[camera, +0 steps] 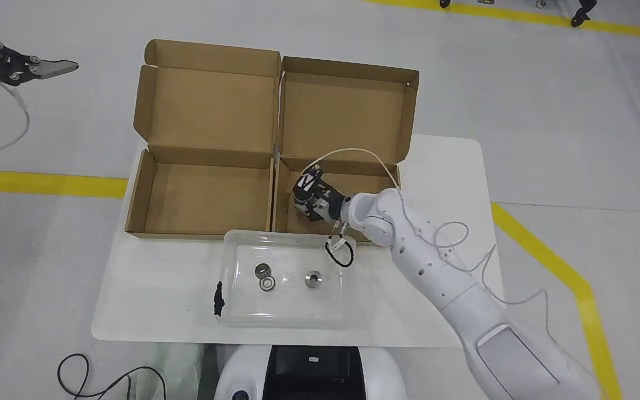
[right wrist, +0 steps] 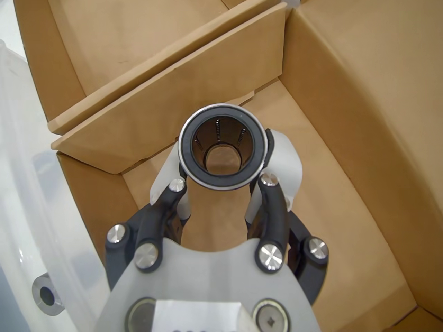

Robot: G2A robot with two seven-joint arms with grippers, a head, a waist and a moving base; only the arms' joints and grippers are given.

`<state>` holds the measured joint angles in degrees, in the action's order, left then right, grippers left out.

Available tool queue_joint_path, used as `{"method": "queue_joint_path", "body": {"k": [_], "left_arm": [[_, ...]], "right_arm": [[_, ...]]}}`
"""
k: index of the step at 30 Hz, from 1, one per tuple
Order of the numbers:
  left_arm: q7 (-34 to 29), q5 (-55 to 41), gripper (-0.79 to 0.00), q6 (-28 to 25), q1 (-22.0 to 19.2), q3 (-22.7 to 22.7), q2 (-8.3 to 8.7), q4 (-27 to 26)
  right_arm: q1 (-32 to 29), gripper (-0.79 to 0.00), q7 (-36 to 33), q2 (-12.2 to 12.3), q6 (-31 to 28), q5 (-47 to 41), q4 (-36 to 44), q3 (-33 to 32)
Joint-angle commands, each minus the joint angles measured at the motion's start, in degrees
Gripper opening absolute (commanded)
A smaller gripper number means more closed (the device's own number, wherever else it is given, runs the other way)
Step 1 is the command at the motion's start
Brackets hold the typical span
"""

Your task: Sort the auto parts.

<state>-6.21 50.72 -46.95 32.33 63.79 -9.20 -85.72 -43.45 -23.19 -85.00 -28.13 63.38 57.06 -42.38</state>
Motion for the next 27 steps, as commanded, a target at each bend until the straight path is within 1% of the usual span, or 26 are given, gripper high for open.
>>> {"method": "queue_joint_path", "body": {"k": [1, 2, 3, 6, 7, 9, 14, 19, 23, 27], "left_arm": [[0.0, 0.0, 0.0, 0.0, 0.0, 0.0, 0.0, 0.0], [0.0, 0.0, 0.0, 0.0, 0.0, 0.0, 0.0, 0.0], [0.0, 0.0, 0.0, 0.0, 0.0, 0.0, 0.0, 0.0], [0.0, 0.0, 0.0, 0.0, 0.0, 0.0, 0.0, 0.0], [0.0, 0.0, 0.0, 0.0, 0.0, 0.0, 0.0, 0.0], [0.0, 0.0, 0.0, 0.0, 0.0, 0.0, 0.0, 0.0], [0.0, 0.0, 0.0, 0.0, 0.0, 0.0, 0.0, 0.0], [0.0, 0.0, 0.0, 0.0, 0.0, 0.0, 0.0, 0.0], [0.0, 0.0, 0.0, 0.0, 0.0, 0.0, 0.0, 0.0], [0.0, 0.0, 0.0, 0.0, 0.0, 0.0, 0.0, 0.0]], "right_arm": [[0.1, -0.329, 0.1, -0.1, 0.1, 0.1, -0.4, 0.1], [0.1, -0.228, 0.1, -0.2, 0.1, 0.1, -0.5, 0.1], [0.2, -0.154, 0.2, -0.2, 0.1, 0.1, -0.6, 0.0], [0.1, -0.068, 0.5, -0.1, -0.1, 0.3, -0.2, -0.4], [0.0, -0.055, 0.6, 0.0, -0.3, 0.6, 0.2, -0.5], [-0.1, -0.043, 0.5, 0.1, -0.5, 1.1, 1.1, -0.8], [-1.5, -0.034, -0.8, 1.2, -1.6, 3.2, 7.9, -2.7], [-5.1, -0.022, -5.8, 3.0, -4.4, 5.7, 20.2, -5.2], [-9.6, -0.031, -10.2, 4.4, -7.6, 5.9, 30.8, -7.0], [-14.5, -0.043, -12.3, 5.6, -10.9, 5.1, 39.0, -8.2]]}}
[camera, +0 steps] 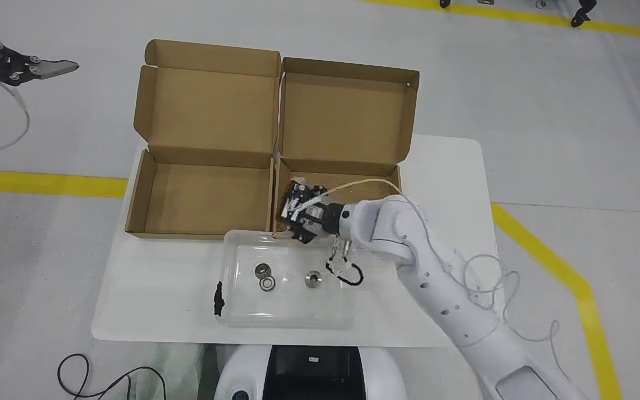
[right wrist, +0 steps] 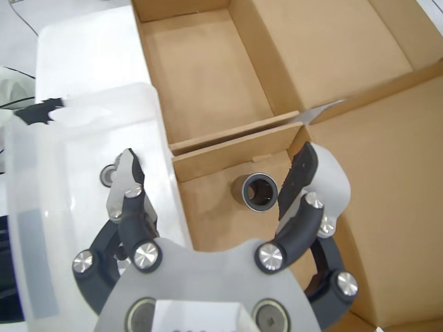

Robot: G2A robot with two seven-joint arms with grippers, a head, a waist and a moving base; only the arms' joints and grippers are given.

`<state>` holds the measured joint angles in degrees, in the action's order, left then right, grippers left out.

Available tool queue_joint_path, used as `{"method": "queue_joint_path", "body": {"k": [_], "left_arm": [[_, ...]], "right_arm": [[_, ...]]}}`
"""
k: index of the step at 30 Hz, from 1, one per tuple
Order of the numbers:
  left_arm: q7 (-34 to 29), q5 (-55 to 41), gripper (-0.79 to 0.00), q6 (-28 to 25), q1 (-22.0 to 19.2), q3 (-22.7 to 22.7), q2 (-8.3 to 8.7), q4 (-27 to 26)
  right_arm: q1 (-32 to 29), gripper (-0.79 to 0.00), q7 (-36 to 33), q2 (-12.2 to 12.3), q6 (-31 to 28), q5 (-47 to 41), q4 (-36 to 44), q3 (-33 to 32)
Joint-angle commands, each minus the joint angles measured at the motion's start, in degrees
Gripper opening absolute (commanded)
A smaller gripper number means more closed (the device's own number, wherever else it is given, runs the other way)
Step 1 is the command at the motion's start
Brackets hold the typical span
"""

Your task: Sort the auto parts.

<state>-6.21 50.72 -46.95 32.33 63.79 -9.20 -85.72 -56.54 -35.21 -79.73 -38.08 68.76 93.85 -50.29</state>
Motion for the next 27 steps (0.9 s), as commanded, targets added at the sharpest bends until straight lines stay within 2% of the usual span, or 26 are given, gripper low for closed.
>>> {"method": "queue_joint_path", "body": {"k": [1, 5, 15, 22, 27], "left_arm": [[0.0, 0.0, 0.0, 0.0, 0.0, 0.0, 0.0, 0.0], [0.0, 0.0, 0.0, 0.0, 0.0, 0.0, 0.0, 0.0], [0.0, 0.0, 0.0, 0.0, 0.0, 0.0, 0.0, 0.0], [0.0, 0.0, 0.0, 0.0, 0.0, 0.0, 0.0, 0.0], [0.0, 0.0, 0.0, 0.0, 0.0, 0.0, 0.0, 0.0]], "right_arm": [[-2.5, -0.049, -1.0, 0.6, -1.7, -0.2, 3.6, -0.4], [-6.2, -0.049, -4.3, 1.5, -3.9, 0.2, 8.1, -0.2], [-14.6, -0.062, -9.4, 3.6, -4.1, 2.3, 15.0, -1.4], [-17.4, -0.077, -9.1, 4.6, -4.3, 3.5, 14.5, -1.6], [-18.7, -0.08, -8.6, 4.9, -2.1, 4.2, 12.5, -1.0]]}}
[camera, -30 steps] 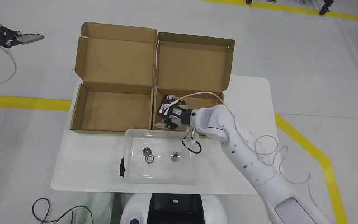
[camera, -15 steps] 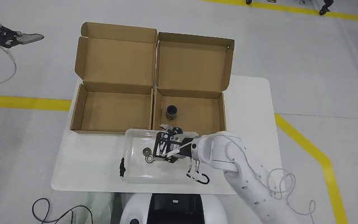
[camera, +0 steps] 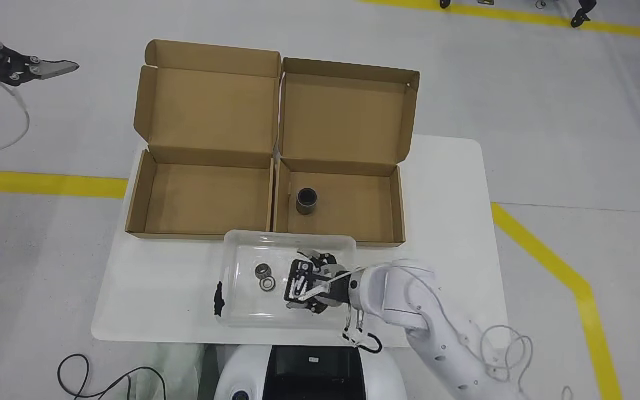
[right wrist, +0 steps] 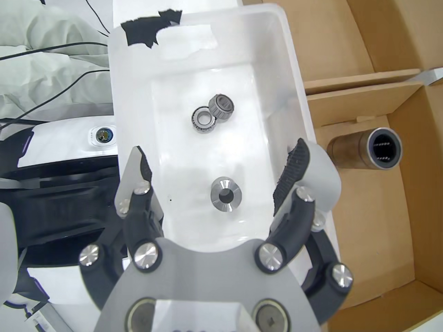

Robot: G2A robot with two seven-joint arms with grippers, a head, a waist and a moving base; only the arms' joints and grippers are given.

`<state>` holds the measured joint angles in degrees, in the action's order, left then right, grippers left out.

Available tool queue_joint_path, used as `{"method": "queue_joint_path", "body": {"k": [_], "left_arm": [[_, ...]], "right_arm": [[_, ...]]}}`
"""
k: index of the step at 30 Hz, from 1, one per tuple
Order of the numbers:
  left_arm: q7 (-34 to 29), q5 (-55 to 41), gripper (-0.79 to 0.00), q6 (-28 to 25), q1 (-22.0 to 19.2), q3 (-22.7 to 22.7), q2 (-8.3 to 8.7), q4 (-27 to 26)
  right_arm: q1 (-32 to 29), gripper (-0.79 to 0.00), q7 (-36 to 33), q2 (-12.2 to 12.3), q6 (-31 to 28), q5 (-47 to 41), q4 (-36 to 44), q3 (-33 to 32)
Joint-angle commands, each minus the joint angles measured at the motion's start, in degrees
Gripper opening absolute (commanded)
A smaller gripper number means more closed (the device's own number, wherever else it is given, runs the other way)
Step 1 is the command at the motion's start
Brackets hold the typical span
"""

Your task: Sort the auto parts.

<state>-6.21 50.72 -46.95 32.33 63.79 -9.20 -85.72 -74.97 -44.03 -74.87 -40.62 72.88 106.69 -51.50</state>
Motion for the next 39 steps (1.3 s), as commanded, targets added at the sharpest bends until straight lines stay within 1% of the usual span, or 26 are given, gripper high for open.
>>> {"method": "queue_joint_path", "body": {"k": [1, 8, 12, 17, 23, 24, 26, 36, 39], "left_arm": [[0.0, 0.0, 0.0, 0.0, 0.0, 0.0, 0.0, 0.0], [0.0, 0.0, 0.0, 0.0, 0.0, 0.0, 0.0, 0.0], [0.0, 0.0, 0.0, 0.0, 0.0, 0.0, 0.0, 0.0], [0.0, 0.0, 0.0, 0.0, 0.0, 0.0, 0.0, 0.0], [0.0, 0.0, 0.0, 0.0, 0.0, 0.0, 0.0, 0.0], [0.0, 0.0, 0.0, 0.0, 0.0, 0.0, 0.0, 0.0], [0.0, 0.0, 0.0, 0.0, 0.0, 0.0, 0.0, 0.0], [0.0, 0.0, 0.0, 0.0, 0.0, 0.0, 0.0, 0.0], [0.0, 0.0, 0.0, 0.0, 0.0, 0.0, 0.0, 0.0]], "right_arm": [[-0.5, -0.077, 0.5, 0.1, 0.9, 0.3, -0.6, 0.2], [-2.1, -0.089, 0.7, 0.6, 4.0, 1.6, -1.6, 0.3], [-2.4, -0.12, -0.5, 0.8, 5.9, 2.7, -2.0, 0.3], [-2.0, -0.172, -1.2, 0.9, 7.3, 3.5, -2.8, 1.0], [-0.9, -0.182, -3.3, 0.8, 9.2, 4.3, -3.6, 2.5], [-0.8, -0.194, -3.0, 0.8, 9.6, 4.7, -3.5, 2.6], [-0.7, -0.249, -2.1, 0.8, 10.1, 5.2, -4.0, 2.8], [0.4, -0.246, -2.2, 0.7, 11.5, 6.8, -7.2, 4.5], [1.0, -0.265, -2.0, 0.6, 11.4, 7.1, -7.9, 5.1]]}}
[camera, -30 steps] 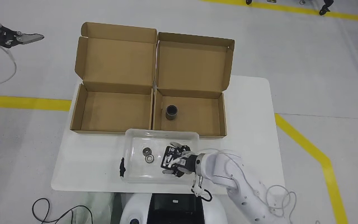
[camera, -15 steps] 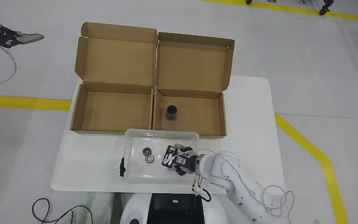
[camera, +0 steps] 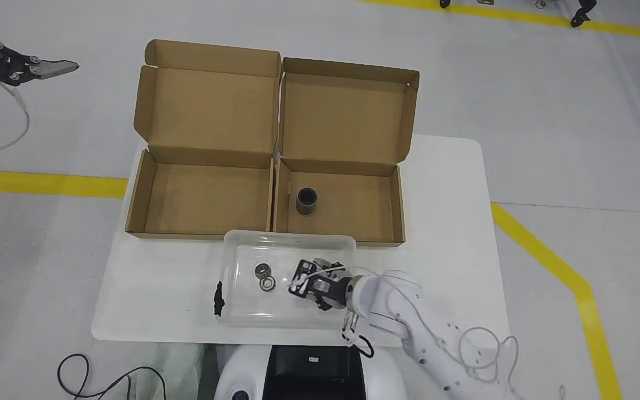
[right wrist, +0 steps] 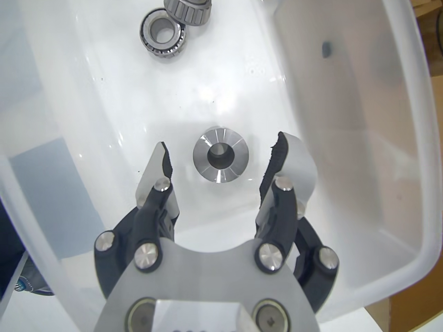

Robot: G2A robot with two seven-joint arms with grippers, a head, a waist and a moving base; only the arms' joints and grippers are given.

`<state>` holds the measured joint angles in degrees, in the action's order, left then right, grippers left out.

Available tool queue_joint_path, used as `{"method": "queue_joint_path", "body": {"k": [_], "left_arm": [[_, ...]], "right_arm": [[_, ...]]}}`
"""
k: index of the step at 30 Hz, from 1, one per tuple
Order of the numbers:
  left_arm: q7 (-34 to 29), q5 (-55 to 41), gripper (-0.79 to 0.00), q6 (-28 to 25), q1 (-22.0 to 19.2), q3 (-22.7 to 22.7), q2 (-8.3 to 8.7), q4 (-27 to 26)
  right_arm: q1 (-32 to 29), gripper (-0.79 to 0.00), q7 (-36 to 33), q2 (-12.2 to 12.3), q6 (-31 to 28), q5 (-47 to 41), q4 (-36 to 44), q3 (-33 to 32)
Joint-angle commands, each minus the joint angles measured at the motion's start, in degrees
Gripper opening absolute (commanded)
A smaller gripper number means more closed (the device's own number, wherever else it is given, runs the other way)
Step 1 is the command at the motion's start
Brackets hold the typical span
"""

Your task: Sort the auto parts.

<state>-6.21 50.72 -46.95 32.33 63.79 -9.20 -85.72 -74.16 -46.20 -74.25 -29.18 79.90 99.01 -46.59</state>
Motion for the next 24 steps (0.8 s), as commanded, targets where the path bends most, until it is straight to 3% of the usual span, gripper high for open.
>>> {"method": "queue_joint_path", "body": {"k": [1, 5, 13, 15, 24], "left_arm": [[0.0, 0.0, 0.0, 0.0, 0.0, 0.0, 0.0, 0.0], [0.0, 0.0, 0.0, 0.0, 0.0, 0.0, 0.0, 0.0], [0.0, 0.0, 0.0, 0.0, 0.0, 0.0, 0.0, 0.0], [0.0, 0.0, 0.0, 0.0, 0.0, 0.0, 0.0, 0.0], [0.0, 0.0, 0.0, 0.0, 0.0, 0.0, 0.0, 0.0]], "right_arm": [[0.3, -0.274, 0.4, 0.0, 0.0, 0.2, -0.4, 0.2], [0.5, -0.459, 0.5, 0.0, 0.3, 0.6, -0.9, 0.6], [1.0, -0.686, 1.6, 0.1, 0.2, 1.5, -1.3, 0.9], [1.1, -0.785, 2.2, 0.1, 0.3, 1.7, -1.4, 0.9], [1.4, -0.785, 9.2, 0.2, -1.7, 1.5, 0.4, 1.1]]}}
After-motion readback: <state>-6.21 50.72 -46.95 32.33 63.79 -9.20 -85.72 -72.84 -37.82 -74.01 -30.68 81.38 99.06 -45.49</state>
